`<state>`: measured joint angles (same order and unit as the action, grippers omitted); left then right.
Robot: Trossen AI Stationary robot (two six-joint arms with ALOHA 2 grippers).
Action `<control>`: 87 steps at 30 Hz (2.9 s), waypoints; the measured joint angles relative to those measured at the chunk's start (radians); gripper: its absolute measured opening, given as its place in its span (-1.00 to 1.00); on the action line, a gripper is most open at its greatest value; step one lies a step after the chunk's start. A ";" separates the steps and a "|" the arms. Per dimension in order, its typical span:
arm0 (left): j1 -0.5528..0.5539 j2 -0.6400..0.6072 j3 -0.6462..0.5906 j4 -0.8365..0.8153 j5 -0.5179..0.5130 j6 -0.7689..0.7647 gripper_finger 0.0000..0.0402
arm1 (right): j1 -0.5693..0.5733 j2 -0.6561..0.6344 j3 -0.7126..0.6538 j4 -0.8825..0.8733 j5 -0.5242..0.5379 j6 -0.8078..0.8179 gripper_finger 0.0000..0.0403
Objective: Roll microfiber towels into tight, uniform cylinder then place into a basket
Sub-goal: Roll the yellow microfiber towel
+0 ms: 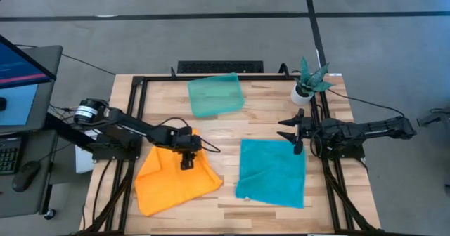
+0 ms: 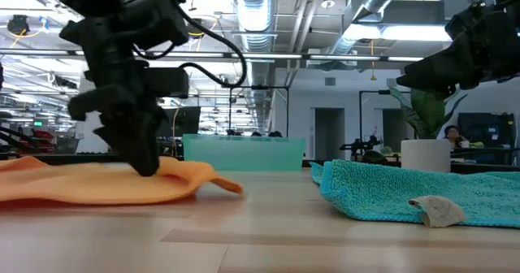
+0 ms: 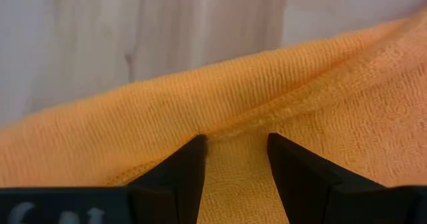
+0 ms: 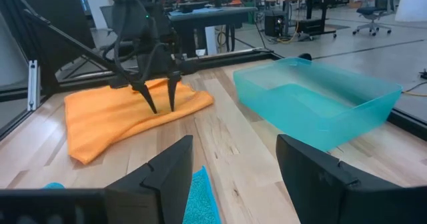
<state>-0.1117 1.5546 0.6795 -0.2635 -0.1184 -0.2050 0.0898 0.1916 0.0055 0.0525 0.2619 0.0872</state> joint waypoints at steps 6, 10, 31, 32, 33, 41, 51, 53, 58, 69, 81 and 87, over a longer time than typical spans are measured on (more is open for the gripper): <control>0.009 0.021 0.016 0.108 -0.062 0.064 -0.22 | 0.000 0.000 0.000 0.000 0.000 0.000 0.18; 0.009 0.020 0.017 0.231 -0.098 0.106 -0.22 | 0.000 0.000 0.000 0.000 0.000 0.000 0.18; -0.103 -0.120 0.124 -0.235 -0.309 -0.110 -0.22 | 0.000 -0.002 0.000 0.000 0.000 0.000 0.18; -0.111 -0.119 0.124 -0.246 -0.309 -0.139 -0.22 | 0.000 -0.002 0.000 0.000 0.000 0.000 0.18; -0.115 -0.117 0.124 -0.263 -0.308 -0.164 -0.22 | 0.000 -0.002 0.000 0.000 0.000 0.000 0.18; -0.072 -0.045 0.123 -0.256 -0.264 -0.216 -0.22 | 0.000 -0.002 0.000 0.000 0.000 0.000 0.18; 0.011 0.085 0.123 -0.160 -0.205 -0.117 -0.22 | 0.000 -0.001 0.000 0.000 0.000 0.000 0.18; 0.021 0.084 0.123 -0.147 -0.205 -0.115 -0.22 | 0.000 -0.001 0.000 0.000 0.000 0.000 0.18; 0.031 0.084 0.123 -0.091 -0.215 -0.108 -0.22 | 0.000 -0.001 0.000 0.000 0.000 0.000 0.18; 0.031 0.084 0.123 0.067 -0.354 -0.053 -0.22 | 0.000 -0.001 0.000 0.000 0.000 0.000 0.18; -0.003 0.033 0.123 -0.076 -0.375 -0.045 -0.22 | 0.000 -0.001 0.000 0.000 0.000 0.000 0.18; -0.016 0.009 0.123 -0.084 -0.231 -0.121 -0.22 | 0.000 -0.001 0.000 0.000 0.000 0.000 0.18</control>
<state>-0.1272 1.5635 0.8028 -0.3474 -0.3490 -0.3256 0.0898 0.1905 0.0055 0.0525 0.2623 0.0872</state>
